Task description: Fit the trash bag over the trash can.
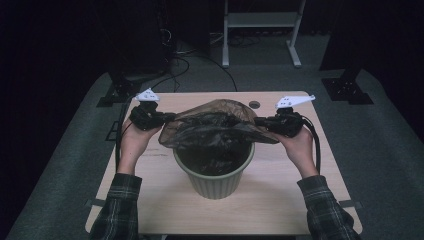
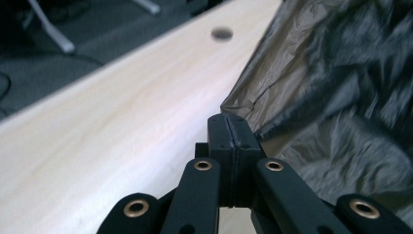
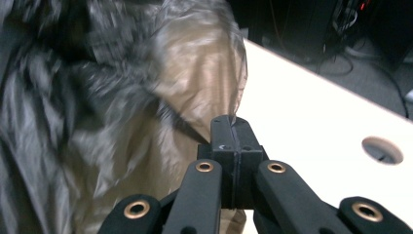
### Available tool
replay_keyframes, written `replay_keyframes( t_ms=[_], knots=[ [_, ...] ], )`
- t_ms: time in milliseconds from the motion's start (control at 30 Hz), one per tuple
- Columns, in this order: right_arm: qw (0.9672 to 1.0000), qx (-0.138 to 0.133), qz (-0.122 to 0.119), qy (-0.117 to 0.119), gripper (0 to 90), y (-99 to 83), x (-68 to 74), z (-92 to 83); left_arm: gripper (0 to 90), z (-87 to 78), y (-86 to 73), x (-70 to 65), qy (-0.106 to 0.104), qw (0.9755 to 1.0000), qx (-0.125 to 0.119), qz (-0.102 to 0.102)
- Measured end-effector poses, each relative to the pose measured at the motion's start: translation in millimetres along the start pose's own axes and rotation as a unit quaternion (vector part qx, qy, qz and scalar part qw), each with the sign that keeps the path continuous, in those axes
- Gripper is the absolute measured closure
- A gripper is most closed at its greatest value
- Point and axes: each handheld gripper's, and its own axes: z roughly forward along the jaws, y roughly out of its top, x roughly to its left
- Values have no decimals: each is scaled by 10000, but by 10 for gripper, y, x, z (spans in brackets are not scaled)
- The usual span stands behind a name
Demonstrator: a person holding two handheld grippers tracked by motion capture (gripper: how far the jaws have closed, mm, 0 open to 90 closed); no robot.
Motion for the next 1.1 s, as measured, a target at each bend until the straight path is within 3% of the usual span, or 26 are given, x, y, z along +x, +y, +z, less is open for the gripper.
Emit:
replay_keyframes(
  t_ms=[133,533,767,800,833,1000,1100],
  knots=[
    [9994,335,17,-53,900,-169,-10,106,899,117,-152,19,-75,9996,264,-85],
    [9991,401,130,57,900,-524,16,75,899,157,-477,-9,-138,9988,419,-217],
    [9985,520,141,74,900,-639,24,80,899,214,-516,-37,-77,9985,534,-132],
    [9987,497,116,86,878,-638,19,70,899,205,-509,-33,-103,9986,492,-163],
    [9990,428,120,26,801,-627,17,46,899,191,-499,-26,-104,9987,479,-167],
    [9996,95,180,-217,760,-527,-91,-210,900,136,-457,-5,-98,9991,385,-167],
    [9988,-156,192,-432,725,-430,-187,-460,900,124,-451,11,-69,9991,395,-170]
  ],
)
